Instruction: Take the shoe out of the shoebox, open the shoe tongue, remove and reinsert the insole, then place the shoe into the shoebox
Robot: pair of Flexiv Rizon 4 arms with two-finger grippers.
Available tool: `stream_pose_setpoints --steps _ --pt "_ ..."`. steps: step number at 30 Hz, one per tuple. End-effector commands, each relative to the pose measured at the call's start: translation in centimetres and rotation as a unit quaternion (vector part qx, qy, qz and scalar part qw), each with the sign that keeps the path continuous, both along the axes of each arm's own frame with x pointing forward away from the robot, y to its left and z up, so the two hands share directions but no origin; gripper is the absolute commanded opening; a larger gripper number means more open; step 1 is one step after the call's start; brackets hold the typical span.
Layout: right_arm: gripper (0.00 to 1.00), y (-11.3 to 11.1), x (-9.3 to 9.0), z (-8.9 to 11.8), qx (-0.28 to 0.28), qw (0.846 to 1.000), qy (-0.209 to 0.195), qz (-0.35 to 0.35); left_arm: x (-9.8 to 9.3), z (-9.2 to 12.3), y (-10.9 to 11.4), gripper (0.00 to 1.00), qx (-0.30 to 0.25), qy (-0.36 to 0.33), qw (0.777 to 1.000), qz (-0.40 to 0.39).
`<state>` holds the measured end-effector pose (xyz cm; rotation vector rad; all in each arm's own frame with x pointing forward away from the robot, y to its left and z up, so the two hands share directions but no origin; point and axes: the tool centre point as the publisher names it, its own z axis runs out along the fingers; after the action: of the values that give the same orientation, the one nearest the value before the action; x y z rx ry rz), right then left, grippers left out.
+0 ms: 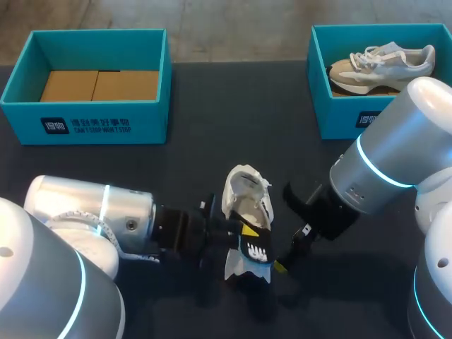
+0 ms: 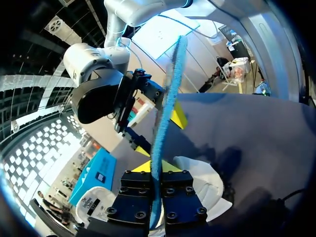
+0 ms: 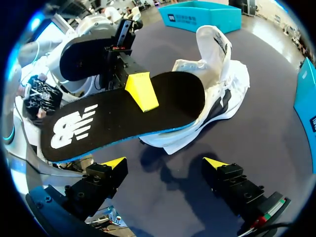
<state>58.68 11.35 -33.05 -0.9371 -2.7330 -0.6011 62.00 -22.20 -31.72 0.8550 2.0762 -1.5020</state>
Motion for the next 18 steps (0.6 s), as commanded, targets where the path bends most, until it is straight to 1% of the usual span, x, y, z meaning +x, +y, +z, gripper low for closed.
stream_pose_setpoints --steps 1,8,18 --pt "1.0 0.1 -0.1 -0.1 0.0 1.0 -0.001 -0.001 0.0 -0.2 -0.3 0.0 -0.001 0.003 1.0 -0.004" --pt "1.0 0.1 -0.1 -0.1 0.0 1.0 -0.001 -0.001 0.5 -1.1 -0.1 0.0 -0.013 0.015 1.0 -0.003" --pt "1.0 0.1 -0.1 -0.1 0.0 1.0 -0.001 -0.001 1.2 -1.6 0.1 0.0 -0.021 0.005 1.0 0.003"
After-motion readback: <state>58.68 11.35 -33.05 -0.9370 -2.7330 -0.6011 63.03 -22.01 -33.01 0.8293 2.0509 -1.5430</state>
